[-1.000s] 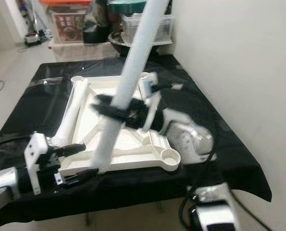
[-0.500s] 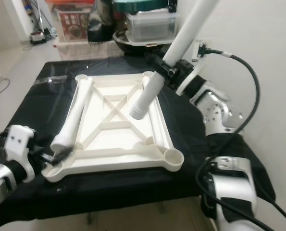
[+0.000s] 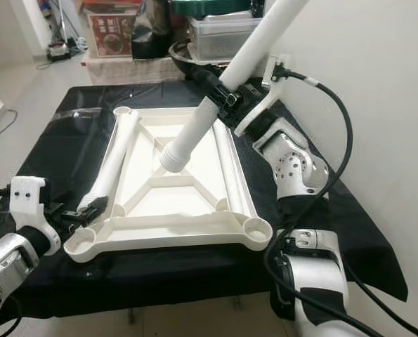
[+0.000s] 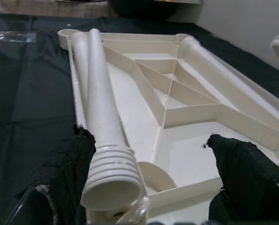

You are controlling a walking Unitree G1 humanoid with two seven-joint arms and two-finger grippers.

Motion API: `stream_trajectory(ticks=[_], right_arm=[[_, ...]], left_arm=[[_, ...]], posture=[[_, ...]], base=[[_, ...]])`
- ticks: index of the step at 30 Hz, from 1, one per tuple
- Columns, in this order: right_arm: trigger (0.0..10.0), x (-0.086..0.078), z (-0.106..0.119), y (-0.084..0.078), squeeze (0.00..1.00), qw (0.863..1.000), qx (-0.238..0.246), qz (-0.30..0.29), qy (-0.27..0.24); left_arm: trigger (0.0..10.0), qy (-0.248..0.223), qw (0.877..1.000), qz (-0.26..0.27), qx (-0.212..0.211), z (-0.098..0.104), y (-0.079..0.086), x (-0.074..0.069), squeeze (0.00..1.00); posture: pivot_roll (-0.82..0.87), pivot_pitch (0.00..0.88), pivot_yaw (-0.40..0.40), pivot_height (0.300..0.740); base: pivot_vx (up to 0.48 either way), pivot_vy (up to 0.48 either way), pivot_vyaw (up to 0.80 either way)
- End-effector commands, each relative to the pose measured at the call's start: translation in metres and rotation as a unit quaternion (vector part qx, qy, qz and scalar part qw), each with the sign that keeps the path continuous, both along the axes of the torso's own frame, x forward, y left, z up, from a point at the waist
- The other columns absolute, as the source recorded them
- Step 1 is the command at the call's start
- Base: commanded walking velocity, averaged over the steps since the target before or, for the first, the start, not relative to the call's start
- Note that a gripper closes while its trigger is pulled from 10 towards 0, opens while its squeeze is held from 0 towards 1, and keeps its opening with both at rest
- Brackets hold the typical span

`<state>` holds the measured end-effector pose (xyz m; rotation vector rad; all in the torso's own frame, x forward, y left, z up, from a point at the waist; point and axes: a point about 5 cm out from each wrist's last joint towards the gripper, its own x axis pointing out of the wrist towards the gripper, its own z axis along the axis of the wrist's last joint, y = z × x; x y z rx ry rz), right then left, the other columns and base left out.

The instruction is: Building children table

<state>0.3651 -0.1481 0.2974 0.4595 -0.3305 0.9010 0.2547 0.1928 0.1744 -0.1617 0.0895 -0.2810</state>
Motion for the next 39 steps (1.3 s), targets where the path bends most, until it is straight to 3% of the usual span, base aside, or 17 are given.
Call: stream_trajectory(ticks=[1, 8, 13, 18, 21, 24, 28, 29, 31, 33, 37, 39], right_arm=[[0.0, 0.001, 0.000, 0.003, 0.00, 1.000, 0.003, 0.001, -0.003], [0.0, 0.001, -0.003, 0.005, 0.00, 1.000, 0.010, 0.000, 0.001], [0.0, 0.000, -0.007, 0.009, 0.00, 1.000, 0.004, 0.014, 0.003], [0.0, 0.001, -0.008, 0.012, 0.00, 1.000, 0.005, 0.012, 0.008], [0.0, 0.002, -0.008, 0.012, 0.00, 1.000, 0.010, 0.005, 0.014], [0.0, 0.012, -0.008, 0.011, 0.00, 0.997, 0.031, -0.046, 0.052], [0.0, 0.009, -0.008, 0.022, 0.00, 0.998, 0.022, -0.042, 0.049], [0.0, 0.002, -0.007, 0.032, 0.00, 0.999, 0.015, -0.016, 0.039], [0.0, 0.002, -0.007, 0.032, 0.00, 0.999, 0.015, -0.016, 0.039], [0.0, -0.014, -0.009, 0.058, 0.00, 0.999, -0.002, 0.041, 0.021], [0.0, -0.026, -0.008, 0.077, 0.00, 0.996, -0.011, 0.083, 0.010], [0.0, -0.026, -0.008, 0.077, 0.00, 0.996, -0.011, 0.083, 0.010]], left_arm=[[10.0, -0.014, 1.000, -0.011, -0.001, 0.005, -0.003, 0.001, 0.00], [10.0, -0.039, 0.999, -0.026, 0.009, 0.009, -0.009, 0.000, 0.00], [10.0, -0.041, 0.996, -0.074, -0.006, 0.010, -0.014, -0.009, 0.00], [10.0, -0.038, 0.996, -0.081, -0.004, 0.008, -0.012, -0.013, 0.00], [10.0, -0.036, 0.996, -0.081, -0.003, 0.007, -0.010, -0.014, 0.00], [10.0, -0.034, 0.996, -0.080, 0.000, 0.006, -0.006, -0.015, 0.00], [10.0, -0.038, 0.995, -0.088, -0.008, 0.009, -0.004, -0.012, 0.00], [10.0, -0.042, 0.994, -0.100, -0.011, 0.012, -0.006, -0.009, 0.00], [10.0, -0.042, 0.994, -0.100, -0.011, 0.012, -0.006, -0.009, 0.00], [10.0, -0.049, 0.988, -0.149, 0.016, 0.016, -0.016, 0.000, 0.00], [10.0, -0.051, 0.980, -0.188, 0.049, 0.017, -0.026, 0.009, 0.00], [10.0, -0.051, 0.980, -0.188, 0.049, 0.017, -0.026, 0.009, 0.00]], posture=[[0.04, 0.000, -0.026, 0.740], [0.04, 0.000, -0.021, 0.740], [0.05, 0.000, -0.023, 0.740], [0.06, 0.000, -0.024, 0.740], [0.06, 0.000, -0.024, 0.740], [0.06, 0.000, -0.023, 0.740], [0.05, 0.000, -0.017, 0.740], [0.05, 0.000, -0.017, 0.740], [0.05, 0.000, -0.017, 0.740], [0.04, 0.000, -0.008, 0.740], [0.04, 0.000, -0.003, 0.740], [0.04, 0.000, -0.003, 0.740]], base=[[0.000, 0.000, 0.00], [0.000, 0.000, 0.00], [0.000, 0.000, 0.00], [0.000, 0.000, 0.00], [0.000, 0.000, 0.00], [0.000, 0.000, 0.00], [0.000, 0.000, 0.00], [0.000, 0.000, 0.00], [0.000, 0.000, 0.00], [0.000, 0.000, 0.00], [0.000, 0.000, 0.00], [0.000, 0.000, 0.00]])
